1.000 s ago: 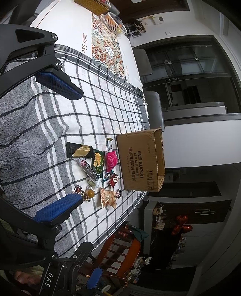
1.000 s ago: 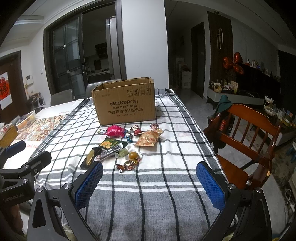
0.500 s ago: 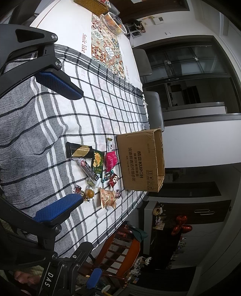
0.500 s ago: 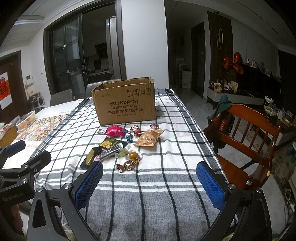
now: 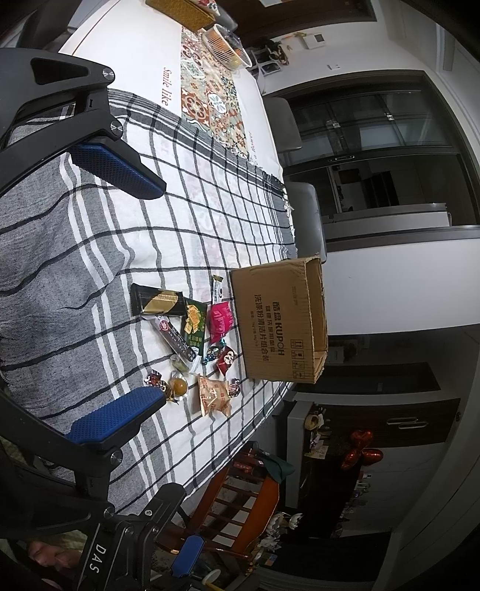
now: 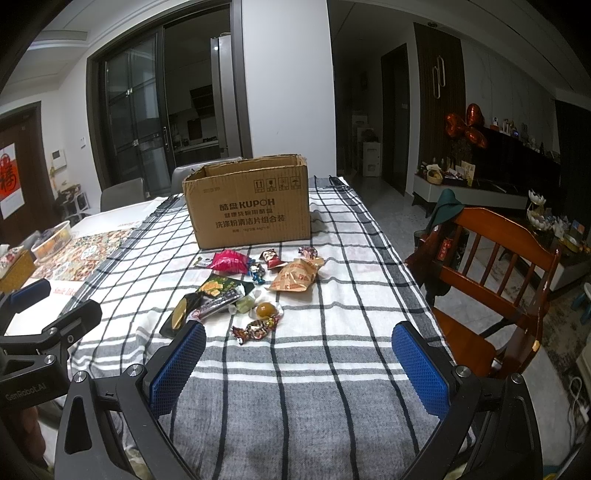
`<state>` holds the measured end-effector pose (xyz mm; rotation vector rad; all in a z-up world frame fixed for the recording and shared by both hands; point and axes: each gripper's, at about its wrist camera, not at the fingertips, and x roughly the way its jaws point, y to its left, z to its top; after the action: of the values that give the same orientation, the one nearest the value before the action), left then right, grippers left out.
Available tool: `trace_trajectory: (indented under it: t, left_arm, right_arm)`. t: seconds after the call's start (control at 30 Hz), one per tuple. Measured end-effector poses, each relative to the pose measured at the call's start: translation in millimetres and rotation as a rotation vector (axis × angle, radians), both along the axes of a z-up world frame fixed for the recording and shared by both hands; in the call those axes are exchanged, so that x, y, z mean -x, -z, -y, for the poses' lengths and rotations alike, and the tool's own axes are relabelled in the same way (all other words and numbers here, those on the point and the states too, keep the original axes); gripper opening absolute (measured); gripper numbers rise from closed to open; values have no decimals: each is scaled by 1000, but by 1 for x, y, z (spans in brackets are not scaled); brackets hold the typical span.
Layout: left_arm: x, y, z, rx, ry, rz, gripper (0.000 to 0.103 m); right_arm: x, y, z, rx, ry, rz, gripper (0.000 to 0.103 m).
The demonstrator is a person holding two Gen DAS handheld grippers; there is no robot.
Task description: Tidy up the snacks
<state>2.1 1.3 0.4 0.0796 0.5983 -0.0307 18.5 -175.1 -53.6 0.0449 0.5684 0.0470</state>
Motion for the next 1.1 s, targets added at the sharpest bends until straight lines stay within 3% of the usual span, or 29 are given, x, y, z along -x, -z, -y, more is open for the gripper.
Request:
trace_trajectory:
  t: [0.5, 0.83, 0.97, 1.1]
  left_arm:
    - [1, 0, 0, 1, 0, -4, 103]
    - [-11, 9, -6, 0, -32, -43, 103]
    - [-20, 12, -8, -25, -48, -38, 102]
    - [-35, 15, -6, -85, -15, -21, 93]
  right_arm:
    - [0, 0, 0, 0, -4, -6, 102]
    - [-11, 7, -9, 22, -32, -57, 102]
    - [-23, 11, -17, 47, -61, -68, 102]
    - [-42, 15, -24, 75, -104, -83, 102]
